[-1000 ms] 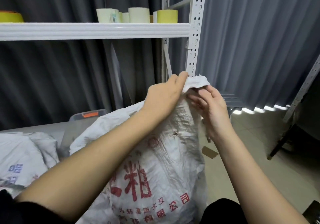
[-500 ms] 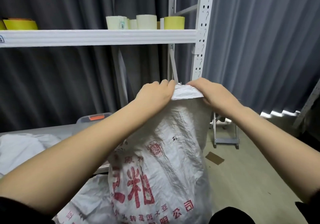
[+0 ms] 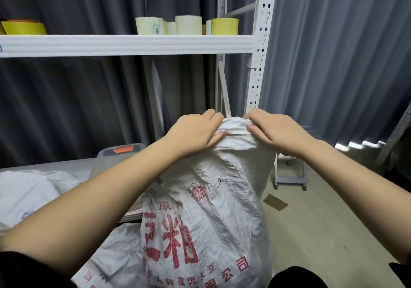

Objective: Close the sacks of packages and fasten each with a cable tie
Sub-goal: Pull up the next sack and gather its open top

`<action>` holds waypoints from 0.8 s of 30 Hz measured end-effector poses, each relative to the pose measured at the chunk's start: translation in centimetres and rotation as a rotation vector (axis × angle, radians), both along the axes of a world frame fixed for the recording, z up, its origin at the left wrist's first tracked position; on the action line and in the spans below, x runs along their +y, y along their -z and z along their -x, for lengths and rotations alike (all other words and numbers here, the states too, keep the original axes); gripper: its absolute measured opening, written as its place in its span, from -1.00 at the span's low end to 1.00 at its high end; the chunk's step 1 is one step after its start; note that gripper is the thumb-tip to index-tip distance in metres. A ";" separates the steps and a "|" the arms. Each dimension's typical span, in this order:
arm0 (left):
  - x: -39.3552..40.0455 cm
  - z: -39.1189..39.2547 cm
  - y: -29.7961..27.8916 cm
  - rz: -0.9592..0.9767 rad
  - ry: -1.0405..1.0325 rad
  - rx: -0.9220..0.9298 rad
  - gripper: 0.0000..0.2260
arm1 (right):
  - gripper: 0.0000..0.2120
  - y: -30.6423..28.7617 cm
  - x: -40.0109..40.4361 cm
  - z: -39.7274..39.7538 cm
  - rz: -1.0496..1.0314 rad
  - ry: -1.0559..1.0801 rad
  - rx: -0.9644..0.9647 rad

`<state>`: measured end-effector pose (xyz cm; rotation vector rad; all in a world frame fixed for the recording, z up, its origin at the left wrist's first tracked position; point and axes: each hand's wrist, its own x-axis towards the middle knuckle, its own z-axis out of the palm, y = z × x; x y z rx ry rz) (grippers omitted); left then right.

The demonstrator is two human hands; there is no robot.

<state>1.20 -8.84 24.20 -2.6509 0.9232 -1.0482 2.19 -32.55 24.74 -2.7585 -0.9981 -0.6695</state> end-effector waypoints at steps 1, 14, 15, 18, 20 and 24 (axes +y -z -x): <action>0.2 0.0 -0.1 -0.017 0.014 -0.025 -0.55 | -0.79 0.0 0.0 0.2 0.003 -0.019 -0.011; -1.5 1.6 -0.8 0.187 -0.017 0.341 -0.71 | -0.76 1.7 -0.5 -0.1 0.242 -0.129 -0.527; -1.5 1.7 -0.7 0.174 0.000 0.359 -0.70 | -0.76 2.0 -0.6 -0.3 0.232 -0.125 -0.565; -1.2 1.5 -0.3 0.161 0.043 0.333 -0.71 | -0.80 2.5 -0.8 -0.8 0.162 -0.142 -0.590; -0.8 1.1 -0.1 0.156 0.067 0.281 -0.79 | -0.83 2.4 -0.9 -0.6 0.036 -0.152 -0.433; -0.2 1.2 0.2 0.035 0.066 0.127 -0.83 | -0.55 2.4 -1.0 0.5 -0.243 -0.139 0.083</action>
